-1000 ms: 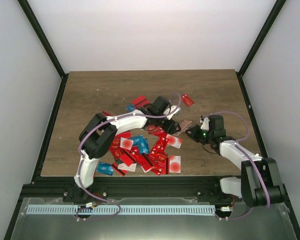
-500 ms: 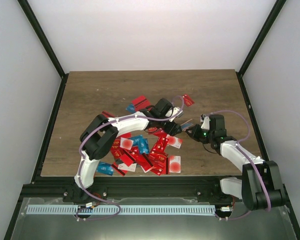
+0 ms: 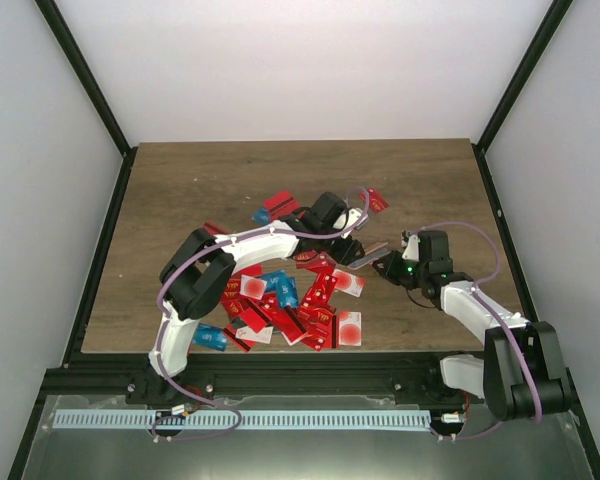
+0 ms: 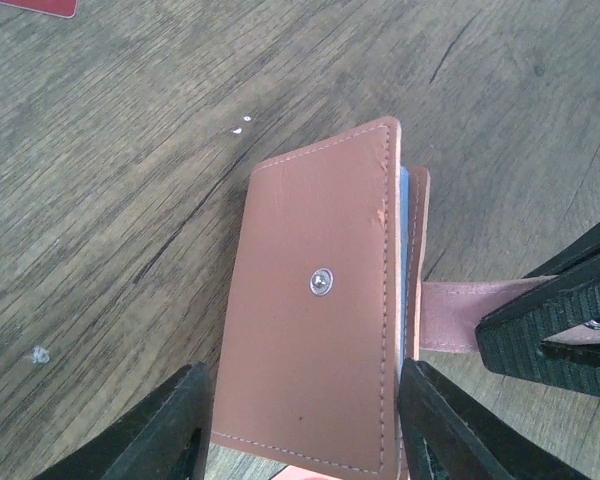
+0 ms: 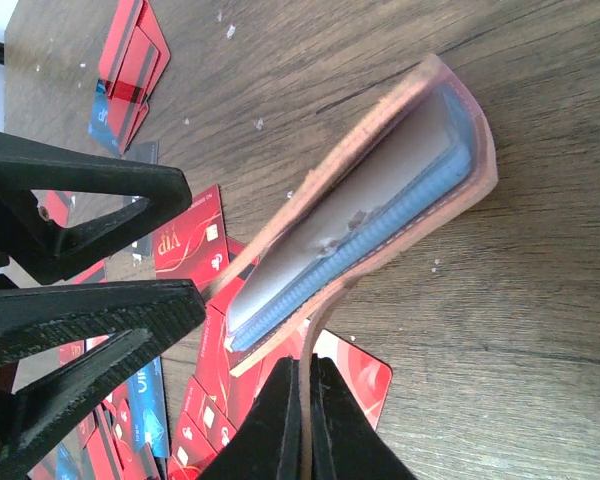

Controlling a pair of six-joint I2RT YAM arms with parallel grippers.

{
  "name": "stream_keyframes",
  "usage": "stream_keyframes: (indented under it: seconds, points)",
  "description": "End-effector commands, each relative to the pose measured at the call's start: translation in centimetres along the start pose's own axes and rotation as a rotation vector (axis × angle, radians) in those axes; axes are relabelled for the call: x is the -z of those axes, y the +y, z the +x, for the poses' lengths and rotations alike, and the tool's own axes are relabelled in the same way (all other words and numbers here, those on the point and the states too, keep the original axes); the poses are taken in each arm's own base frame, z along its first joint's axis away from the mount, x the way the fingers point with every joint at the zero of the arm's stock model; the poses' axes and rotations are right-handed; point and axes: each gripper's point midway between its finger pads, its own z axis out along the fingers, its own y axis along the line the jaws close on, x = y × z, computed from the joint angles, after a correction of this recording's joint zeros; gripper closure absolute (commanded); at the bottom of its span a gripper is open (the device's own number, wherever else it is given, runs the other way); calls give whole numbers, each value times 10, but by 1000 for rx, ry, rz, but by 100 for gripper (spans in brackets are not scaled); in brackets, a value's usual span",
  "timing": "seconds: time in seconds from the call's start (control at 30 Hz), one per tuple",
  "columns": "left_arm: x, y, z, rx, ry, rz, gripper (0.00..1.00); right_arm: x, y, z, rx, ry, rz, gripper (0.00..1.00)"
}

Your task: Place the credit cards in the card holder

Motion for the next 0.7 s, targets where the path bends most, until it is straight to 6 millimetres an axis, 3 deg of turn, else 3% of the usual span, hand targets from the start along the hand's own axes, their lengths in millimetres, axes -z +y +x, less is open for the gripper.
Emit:
stream_keyframes:
  seconds: [0.0, 0.23, 0.67]
  points:
    - [4, -1, -18, -16, -43, -8, 48, 2, -1, -8, 17, -19, 16, 99]
    - [1, -16, -14, -50, -26, 55, 41, 2, 0, -9, 18, -20, 16, 99]
    - [-14, -21, 4, -112, 37, 37, 37, 5, 2, -11, 24, -26, 17, 99]
